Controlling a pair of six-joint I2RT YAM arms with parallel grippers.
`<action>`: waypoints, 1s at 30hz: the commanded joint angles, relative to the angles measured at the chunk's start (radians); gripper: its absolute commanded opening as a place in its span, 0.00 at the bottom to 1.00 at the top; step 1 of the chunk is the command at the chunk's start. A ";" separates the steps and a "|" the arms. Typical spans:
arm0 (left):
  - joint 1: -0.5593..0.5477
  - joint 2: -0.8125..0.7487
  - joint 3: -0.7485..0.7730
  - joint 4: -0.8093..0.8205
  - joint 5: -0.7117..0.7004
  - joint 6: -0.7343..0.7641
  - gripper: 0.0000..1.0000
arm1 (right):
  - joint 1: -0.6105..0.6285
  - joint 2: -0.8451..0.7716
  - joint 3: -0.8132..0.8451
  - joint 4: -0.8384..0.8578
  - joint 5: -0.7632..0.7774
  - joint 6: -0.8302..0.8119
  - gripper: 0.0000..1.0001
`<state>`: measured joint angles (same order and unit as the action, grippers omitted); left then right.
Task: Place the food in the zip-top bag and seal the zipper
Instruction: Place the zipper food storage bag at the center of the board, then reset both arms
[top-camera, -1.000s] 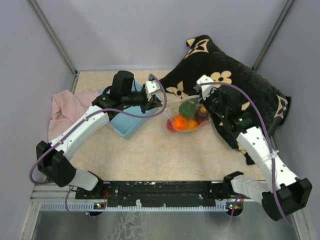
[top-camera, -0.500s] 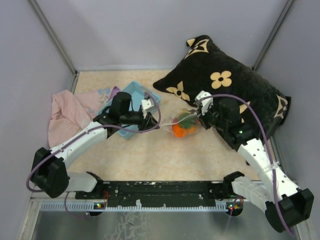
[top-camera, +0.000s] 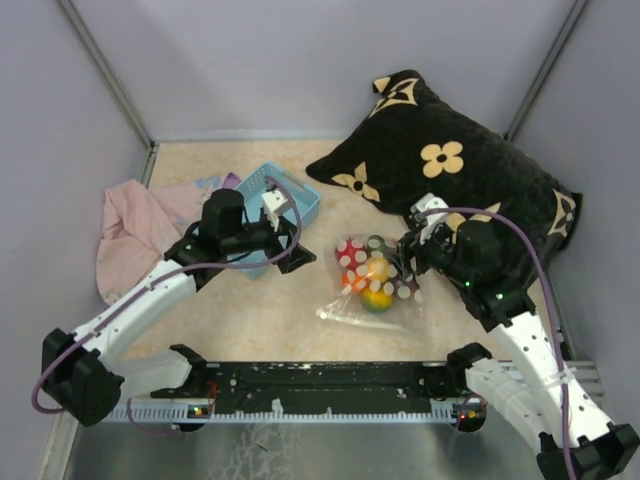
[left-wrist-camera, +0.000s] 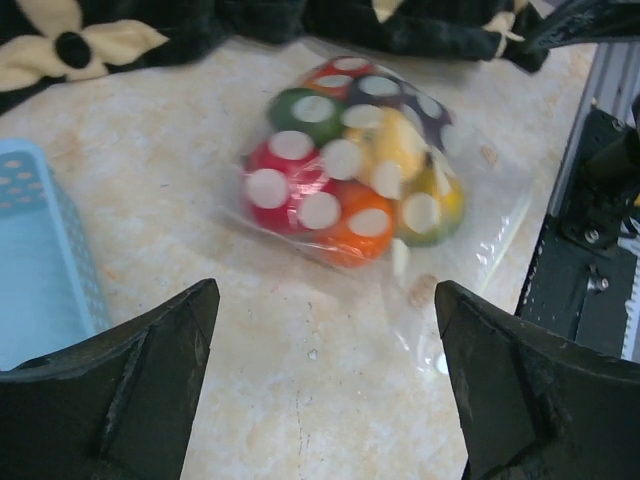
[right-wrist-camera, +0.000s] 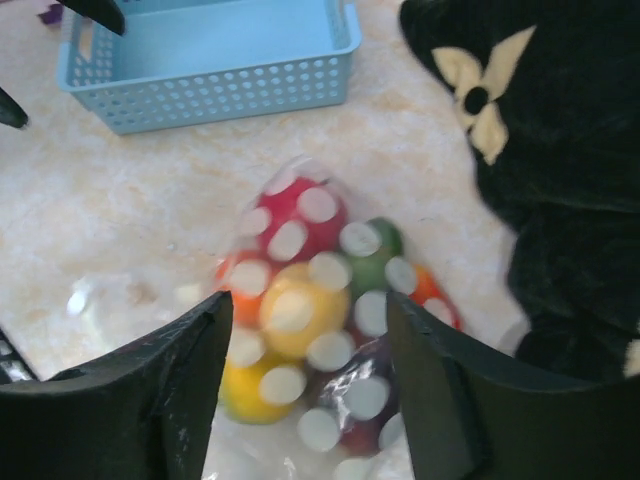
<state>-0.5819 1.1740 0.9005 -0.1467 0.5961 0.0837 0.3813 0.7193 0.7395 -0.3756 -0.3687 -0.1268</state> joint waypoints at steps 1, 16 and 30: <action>0.001 -0.109 0.030 -0.032 -0.248 -0.124 0.98 | -0.004 -0.092 0.039 0.024 0.170 0.105 0.74; 0.004 -0.637 -0.156 -0.246 -0.882 -0.347 1.00 | -0.004 -0.296 0.113 -0.172 0.821 0.227 0.77; 0.004 -1.039 -0.322 -0.461 -1.006 -0.534 1.00 | -0.004 -0.545 0.051 -0.259 0.771 0.249 0.78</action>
<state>-0.5804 0.2024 0.6300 -0.5426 -0.3542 -0.3866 0.3813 0.2234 0.8116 -0.6384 0.3916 0.0990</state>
